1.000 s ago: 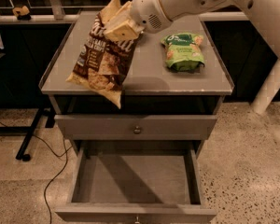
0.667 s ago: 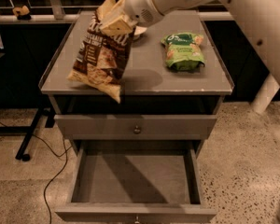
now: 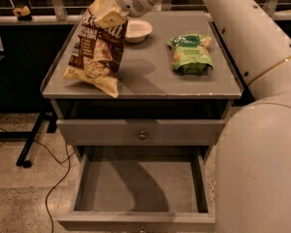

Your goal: Pick brown chip bag from middle drawer and place on counter

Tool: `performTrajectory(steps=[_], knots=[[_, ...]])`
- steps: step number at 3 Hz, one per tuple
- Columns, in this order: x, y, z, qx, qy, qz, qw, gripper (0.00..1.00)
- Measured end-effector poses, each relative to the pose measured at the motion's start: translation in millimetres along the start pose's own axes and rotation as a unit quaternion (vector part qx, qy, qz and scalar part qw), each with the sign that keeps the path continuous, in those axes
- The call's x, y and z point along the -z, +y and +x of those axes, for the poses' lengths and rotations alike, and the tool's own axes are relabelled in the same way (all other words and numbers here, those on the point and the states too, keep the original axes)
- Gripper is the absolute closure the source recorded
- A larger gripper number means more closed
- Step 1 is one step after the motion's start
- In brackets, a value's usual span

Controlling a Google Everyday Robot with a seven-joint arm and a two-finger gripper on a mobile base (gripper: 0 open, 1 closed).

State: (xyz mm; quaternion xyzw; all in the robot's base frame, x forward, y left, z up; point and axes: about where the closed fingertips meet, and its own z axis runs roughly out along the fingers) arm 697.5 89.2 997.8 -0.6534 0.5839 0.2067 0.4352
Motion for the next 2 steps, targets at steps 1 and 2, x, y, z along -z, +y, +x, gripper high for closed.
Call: performTrajectory(steps=[1,2], knots=[[1.9,-4.1,-5.2,0.003,-0.004,0.004,1.0,0.81],[1.7,-4.1,-5.2,0.003,-0.004,0.004,1.0,0.58]])
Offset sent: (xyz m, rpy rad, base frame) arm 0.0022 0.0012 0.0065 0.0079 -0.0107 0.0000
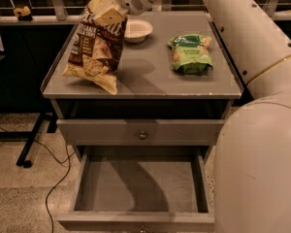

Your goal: Pick brown chip bag from middle drawer and place on counter

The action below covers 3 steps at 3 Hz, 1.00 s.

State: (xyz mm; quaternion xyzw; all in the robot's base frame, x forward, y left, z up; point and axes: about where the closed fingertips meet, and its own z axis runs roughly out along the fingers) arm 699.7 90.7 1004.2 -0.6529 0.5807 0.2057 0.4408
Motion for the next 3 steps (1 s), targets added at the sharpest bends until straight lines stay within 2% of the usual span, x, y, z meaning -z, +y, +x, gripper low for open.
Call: performTrajectory(steps=[2,3], knots=[[-0.1,0.0,0.0,0.0,0.0,0.0,1.0,0.11],[-0.1,0.0,0.0,0.0,0.0,0.0,1.0,0.0]])
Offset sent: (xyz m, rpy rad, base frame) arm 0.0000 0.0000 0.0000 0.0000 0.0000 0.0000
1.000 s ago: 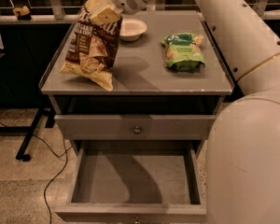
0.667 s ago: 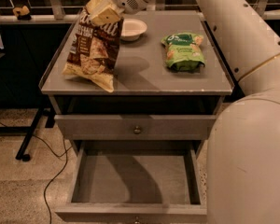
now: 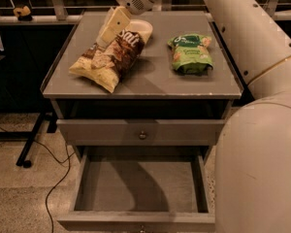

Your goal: Pick brown chip bag from middle drawer and place on counter

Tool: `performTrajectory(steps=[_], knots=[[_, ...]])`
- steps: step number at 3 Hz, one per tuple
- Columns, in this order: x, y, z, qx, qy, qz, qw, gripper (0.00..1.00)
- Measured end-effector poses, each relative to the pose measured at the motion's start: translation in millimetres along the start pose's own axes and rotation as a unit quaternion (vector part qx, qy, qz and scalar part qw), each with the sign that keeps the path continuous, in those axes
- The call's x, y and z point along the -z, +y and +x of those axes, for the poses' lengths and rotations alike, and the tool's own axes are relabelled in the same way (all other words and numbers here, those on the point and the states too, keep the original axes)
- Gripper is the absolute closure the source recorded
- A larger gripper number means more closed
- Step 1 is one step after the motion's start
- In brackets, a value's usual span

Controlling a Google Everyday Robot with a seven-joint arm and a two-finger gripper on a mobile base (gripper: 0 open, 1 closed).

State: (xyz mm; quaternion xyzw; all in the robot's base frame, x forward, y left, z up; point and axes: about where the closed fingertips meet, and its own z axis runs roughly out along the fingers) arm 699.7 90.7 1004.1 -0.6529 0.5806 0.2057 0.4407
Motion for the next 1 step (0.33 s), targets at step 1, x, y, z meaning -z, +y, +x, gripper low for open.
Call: performTrajectory(steps=[1], knots=[[0.0,0.0,0.0,0.0,0.0,0.0,1.0,0.0]])
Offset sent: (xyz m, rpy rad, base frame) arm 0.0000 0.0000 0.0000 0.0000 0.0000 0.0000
